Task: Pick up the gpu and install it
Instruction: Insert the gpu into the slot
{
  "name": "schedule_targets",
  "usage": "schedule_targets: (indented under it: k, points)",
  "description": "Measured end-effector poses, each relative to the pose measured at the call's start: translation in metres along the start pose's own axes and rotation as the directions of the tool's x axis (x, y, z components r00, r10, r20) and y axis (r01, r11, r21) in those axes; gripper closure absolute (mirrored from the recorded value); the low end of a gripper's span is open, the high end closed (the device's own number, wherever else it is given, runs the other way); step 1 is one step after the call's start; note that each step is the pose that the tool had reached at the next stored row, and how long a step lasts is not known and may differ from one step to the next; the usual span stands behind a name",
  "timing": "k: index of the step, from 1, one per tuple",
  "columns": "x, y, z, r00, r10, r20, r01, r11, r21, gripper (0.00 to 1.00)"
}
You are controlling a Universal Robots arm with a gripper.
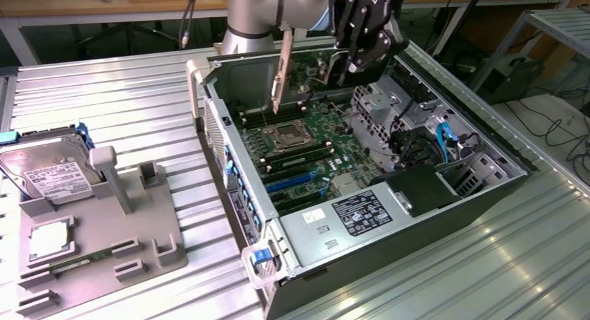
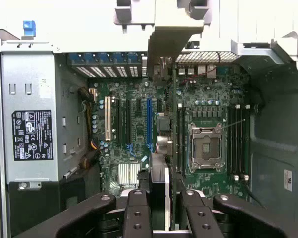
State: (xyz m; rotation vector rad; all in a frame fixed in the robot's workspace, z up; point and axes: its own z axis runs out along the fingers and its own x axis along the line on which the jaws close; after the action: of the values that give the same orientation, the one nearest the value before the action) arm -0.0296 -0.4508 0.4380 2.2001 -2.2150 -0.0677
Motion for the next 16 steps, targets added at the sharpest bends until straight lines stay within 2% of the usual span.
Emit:
schedule_targets:
  k: [1,4,16]
  points:
    - [0.0,-0.0007,0.0101,1.0,0.001,-0.0007,-0.001,1.0,0.0034,0.72]
    - [0.0,-0.0009,0.016,1.0,0.001,-0.0005,-0.001,1.0,0.0035,0.72]
    - [0.0,-0.0012,0.0232,1.0,0.0,-0.0005,0.0,1.0,0.0035,0.72]
